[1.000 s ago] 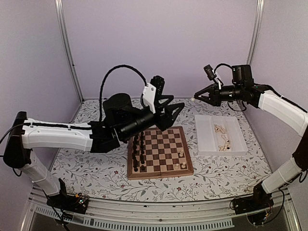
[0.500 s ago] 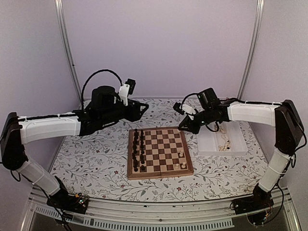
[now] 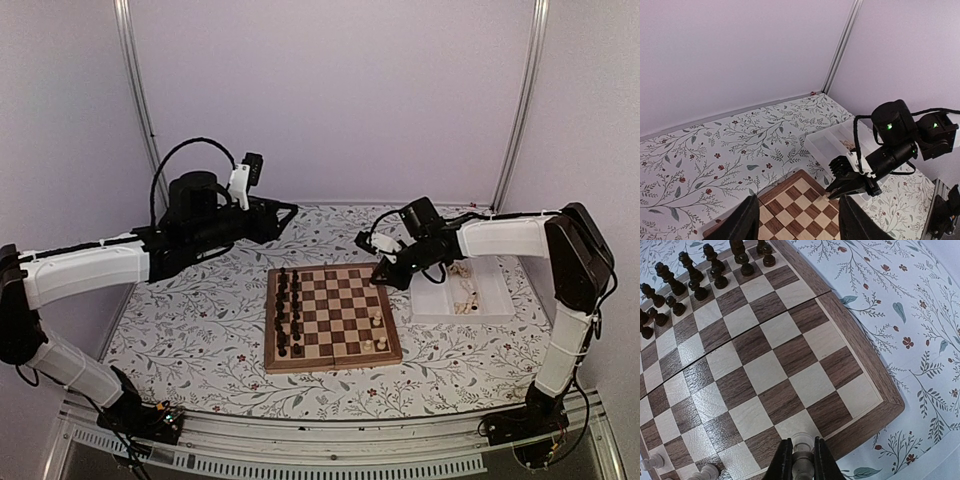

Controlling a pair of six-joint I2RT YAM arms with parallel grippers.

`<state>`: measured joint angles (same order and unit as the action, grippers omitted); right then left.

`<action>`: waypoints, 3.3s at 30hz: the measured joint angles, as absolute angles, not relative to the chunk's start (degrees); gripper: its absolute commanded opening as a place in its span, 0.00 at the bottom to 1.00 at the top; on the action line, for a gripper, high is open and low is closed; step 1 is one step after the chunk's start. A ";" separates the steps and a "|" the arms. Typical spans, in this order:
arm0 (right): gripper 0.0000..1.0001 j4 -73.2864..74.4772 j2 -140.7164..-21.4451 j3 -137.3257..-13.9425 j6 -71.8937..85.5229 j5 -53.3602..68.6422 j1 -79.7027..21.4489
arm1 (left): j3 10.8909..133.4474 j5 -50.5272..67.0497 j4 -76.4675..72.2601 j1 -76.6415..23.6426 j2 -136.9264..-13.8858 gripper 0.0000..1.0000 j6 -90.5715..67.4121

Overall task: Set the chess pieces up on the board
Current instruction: Place the chess piece on the chessboard, then pick up the chess piece from the storage box.

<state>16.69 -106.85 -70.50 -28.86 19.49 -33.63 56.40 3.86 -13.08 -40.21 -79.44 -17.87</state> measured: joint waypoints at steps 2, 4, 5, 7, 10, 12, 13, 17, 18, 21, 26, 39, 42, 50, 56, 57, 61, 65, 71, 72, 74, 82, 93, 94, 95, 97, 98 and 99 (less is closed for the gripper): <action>0.00 16.69 -107.11 -70.57 -29.17 19.22 -33.71 | 56.25 3.86 -12.95 -40.21 -79.44 0.55 -17.87; 0.00 16.71 -107.57 -70.78 -29.39 18.96 -33.80 | 56.25 3.86 -13.02 -40.21 -79.44 0.56 -17.85; 0.00 16.69 -107.92 -71.05 -29.43 18.76 -33.87 | 56.25 3.86 -13.02 -40.21 -79.44 0.56 -17.85; 0.00 16.71 -108.77 -71.61 -29.54 18.50 -33.98 | 56.25 3.86 -12.95 -40.21 -79.44 0.56 -17.85; 0.01 16.73 -109.75 -72.10 -29.67 18.39 -34.24 | 56.25 3.86 -12.97 -40.21 -79.44 0.56 -17.85; 0.02 16.78 -110.30 -72.40 -29.67 18.31 -34.41 | 56.25 3.86 -12.97 -40.21 -79.44 0.55 -17.82; 0.03 16.75 -110.52 -72.53 -29.71 18.28 -34.48 | 56.25 3.88 -12.99 -40.21 -79.44 0.56 -17.82; 0.09 16.78 -110.83 -72.82 -29.82 18.11 -34.61 | 56.25 3.88 -12.99 -40.21 -79.44 0.56 -17.82; 0.12 16.78 -110.87 -72.88 -29.82 18.09 -34.61 | 56.25 3.90 -12.97 -40.21 -79.44 0.56 -17.82; 0.20 16.97 -110.89 -73.01 -29.87 17.96 -34.63 | 56.25 3.90 -12.99 -40.21 -79.44 0.56 -17.80; 0.19 17.61 -110.89 -73.52 -29.85 17.82 -34.92 | 56.25 4.05 -12.97 -40.21 -79.44 0.56 -17.78; 0.10 18.44 -110.91 -74.00 -29.78 17.91 -35.00 | 56.25 4.32 -12.97 -40.21 -79.44 0.56 -17.61; 0.09 18.50 -110.91 -74.00 -29.76 17.96 -35.00 | 56.25 4.38 -12.97 -40.21 -79.44 0.56 -17.61; 0.08 19.33 -110.91 -74.19 -29.67 18.81 -35.00 | 56.25 4.56 -12.97 -40.21 -79.44 0.56 -17.58; 0.28 19.68 -110.91 -74.32 -29.47 18.98 -35.00 | 56.25 4.58 -12.97 -40.21 -79.44 0.56 -17.56; 0.30 19.79 -110.91 -74.32 -29.32 18.96 -35.00 | 56.25 4.58 -12.97 -40.21 -79.44 0.56 -17.56; 0.39 20.47 -110.91 -75.18 -29.19 18.41 -35.00 | 56.25 4.60 -12.97 -40.21 -79.44 0.56 -17.39; 0.46 21.65 -110.17 -77.45 -29.19 17.43 -34.98 | 56.25 4.27 -12.97 -40.23 -79.50 0.56 -16.73; 0.46 23.92 -101.01 -76.62 -29.61 16.95 -33.54 | 56.25 2.94 -12.93 -40.23 -81.06 0.56 -14.37; 0.46 24.08 -98.83 -76.01 -29.61 16.86 -32.58 | 56.25 2.55 -12.93 -40.34 -81.54 0.56 -13.72; 0.45 24.49 -94.91 -74.50 -29.50 17.02 -29.08 | 56.25 1.85 -12.91 -40.66 -82.52 0.56 -12.36; 0.22 26.28 -90.43 -68.49 -29.58 15.18 -5.78 | 58.39 2.94 -11.55 -42.46 -86.06 0.52 -6.94; 0.15 29.52 -101.10 -69.43 -31.20 10.17 -4.12 | 61.47 9.69 -10.76 -42.65 -88.64 0.49 -6.20; 0.15 30.06 -102.45 -70.04 -31.14 9.98 -4.12 | 61.47 9.93 -10.74 -42.70 -88.64 0.49 -6.26; 0.15 30.46 -103.68 -70.70 -31.07 9.78 -4.12 | 61.49 10.15 -10.74 -42.74 -88.64 0.49 -6.31; 0.15 31.07 -105.51 -71.96 -30.85 9.52 -4.10 | 61.54 10.33 -10.66 -42.76 -88.64 0.49 -6.63; 0.15 31.35 -106.37 -72.73 -30.72 9.47 -4.10 | 61.56 10.41 -10.63 -42.76 -88.64 0.49 -6.74; 0.15 31.70 -107.18 -73.52 -30.63 9.45 -4.12 | 61.56 10.55 -10.61 -42.76 -88.64 0.49 -6.92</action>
